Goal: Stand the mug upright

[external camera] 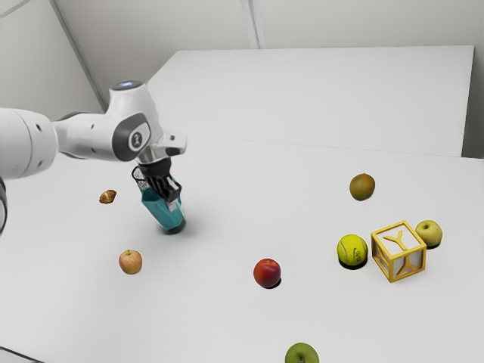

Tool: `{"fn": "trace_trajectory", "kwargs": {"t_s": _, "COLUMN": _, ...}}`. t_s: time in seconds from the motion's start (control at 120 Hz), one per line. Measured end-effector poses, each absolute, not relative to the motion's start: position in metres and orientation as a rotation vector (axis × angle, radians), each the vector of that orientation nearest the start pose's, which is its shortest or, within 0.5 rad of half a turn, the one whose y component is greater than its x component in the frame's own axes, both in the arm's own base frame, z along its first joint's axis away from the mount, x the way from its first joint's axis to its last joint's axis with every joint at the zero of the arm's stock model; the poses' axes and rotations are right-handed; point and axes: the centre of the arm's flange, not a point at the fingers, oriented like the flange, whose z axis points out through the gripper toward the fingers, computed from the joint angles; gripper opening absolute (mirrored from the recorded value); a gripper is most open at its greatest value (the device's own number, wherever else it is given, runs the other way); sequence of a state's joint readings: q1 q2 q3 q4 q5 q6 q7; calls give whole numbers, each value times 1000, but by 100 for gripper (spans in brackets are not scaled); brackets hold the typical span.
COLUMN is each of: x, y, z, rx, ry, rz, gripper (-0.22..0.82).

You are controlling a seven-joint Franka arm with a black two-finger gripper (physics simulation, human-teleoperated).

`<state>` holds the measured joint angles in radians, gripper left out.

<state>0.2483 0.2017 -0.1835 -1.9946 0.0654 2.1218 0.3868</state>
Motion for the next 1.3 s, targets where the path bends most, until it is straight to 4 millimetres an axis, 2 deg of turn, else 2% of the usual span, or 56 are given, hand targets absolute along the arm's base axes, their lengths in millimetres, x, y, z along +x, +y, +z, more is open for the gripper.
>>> {"fn": "trace_trajectory", "kwargs": {"t_s": 0.133, "x": 579, "y": 39, "z": 346, "rx": -3088, "ry": 502, "rz": 111, "gripper": -18}}
{"fn": "trace_trajectory", "kwargs": {"t_s": 0.2, "x": 579, "y": 38, "z": 345, "rx": -3090, "ry": 476, "rz": 102, "gripper": -14}}
{"fn": "trace_trajectory", "kwargs": {"t_s": 0.367, "x": 581, "y": 32, "z": 346, "rx": -3099, "ry": 429, "rz": 77, "gripper": 21}}
{"fn": "trace_trajectory", "kwargs": {"t_s": 0.475, "x": 581, "y": 31, "z": 355, "rx": -3101, "ry": 402, "rz": 54, "gripper": 37}}
{"fn": "trace_trajectory", "kwargs": {"t_s": 0.533, "x": 580, "y": 26, "z": 374, "rx": -3096, "ry": 396, "rz": 13, "gripper": 42}}
{"fn": "trace_trajectory", "kwargs": {"t_s": 0.633, "x": 578, "y": 10, "z": 419, "rx": -3085, "ry": 405, "rz": -67, "gripper": 49}}
{"fn": "trace_trajectory", "kwargs": {"t_s": 0.725, "x": 590, "y": 1, "z": 473, "rx": -3088, "ry": 394, "rz": -151, "gripper": 53}}
{"fn": "trace_trajectory", "kwargs": {"t_s": 0.817, "x": 600, "y": 2, "z": 525, "rx": -3106, "ry": 363, "rz": -209, "gripper": 56}}
{"fn": "trace_trajectory", "kwargs": {"t_s": 1.008, "x": 602, "y": 10, "z": 608, "rx": -3106, "ry": 314, "rz": -266, "gripper": 59}}
{"fn": "trace_trajectory", "kwargs": {"t_s": 1.1, "x": 596, "y": 11, "z": 622, "rx": -3116, "ry": 303, "rz": -230, "gripper": 59}}
{"fn": "trace_trajectory", "kwargs": {"t_s": 1.3, "x": 589, "y": 7, "z": 619, "rx": -3135, "ry": 300, "rz": -131, "gripper": 60}}
